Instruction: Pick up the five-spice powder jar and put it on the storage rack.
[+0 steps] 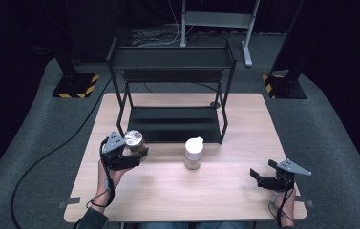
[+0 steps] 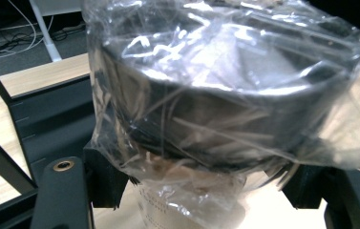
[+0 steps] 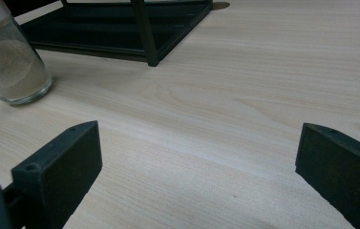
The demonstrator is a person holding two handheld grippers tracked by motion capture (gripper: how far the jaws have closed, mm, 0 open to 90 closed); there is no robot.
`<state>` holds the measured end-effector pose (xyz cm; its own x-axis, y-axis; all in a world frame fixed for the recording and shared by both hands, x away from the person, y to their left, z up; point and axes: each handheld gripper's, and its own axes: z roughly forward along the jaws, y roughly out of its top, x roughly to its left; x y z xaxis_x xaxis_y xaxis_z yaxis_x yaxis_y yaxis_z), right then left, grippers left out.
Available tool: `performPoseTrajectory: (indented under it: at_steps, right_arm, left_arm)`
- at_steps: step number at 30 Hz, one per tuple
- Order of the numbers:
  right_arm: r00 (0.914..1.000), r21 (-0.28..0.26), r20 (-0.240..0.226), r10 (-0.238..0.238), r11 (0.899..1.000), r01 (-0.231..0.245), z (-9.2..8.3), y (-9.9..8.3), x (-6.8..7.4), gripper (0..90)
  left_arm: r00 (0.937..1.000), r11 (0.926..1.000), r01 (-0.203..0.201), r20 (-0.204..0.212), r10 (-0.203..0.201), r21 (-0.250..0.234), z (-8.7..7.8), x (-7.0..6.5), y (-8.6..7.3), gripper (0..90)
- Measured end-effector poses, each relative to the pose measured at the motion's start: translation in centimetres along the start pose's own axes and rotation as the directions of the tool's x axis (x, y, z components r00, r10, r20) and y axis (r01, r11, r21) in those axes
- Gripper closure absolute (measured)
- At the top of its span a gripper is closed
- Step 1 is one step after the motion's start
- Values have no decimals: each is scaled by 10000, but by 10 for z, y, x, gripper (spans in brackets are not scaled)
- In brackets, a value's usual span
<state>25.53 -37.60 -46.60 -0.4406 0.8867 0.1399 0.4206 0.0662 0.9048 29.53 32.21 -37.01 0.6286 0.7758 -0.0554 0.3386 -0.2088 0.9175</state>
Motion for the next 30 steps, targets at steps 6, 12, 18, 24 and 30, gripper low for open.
performPoseTrajectory:
  at_steps: [6,12,18,24,30]
  right_arm:
    - [10000,-16,-1,17,10000,-17,0,0,0,7]
    - [10000,-24,-13,20,10000,-20,0,0,-1,7]
    - [10000,-26,-12,36,10000,-36,0,0,-1,8]
    - [10000,-33,-29,32,10000,-32,0,-1,-1,8]
    - [10000,-33,-32,45,10000,-45,0,-1,-1,9]
  left_arm:
    - [9999,10000,45,136,-45,-27,4,5,8,302]
    - [9996,10000,-69,278,70,-23,6,9,16,302]
    - [9984,9997,-254,506,253,5,9,15,28,302]
    - [9975,9991,-416,567,416,-12,11,18,38,303]
    - [9970,9989,-468,614,471,-57,13,22,47,302]
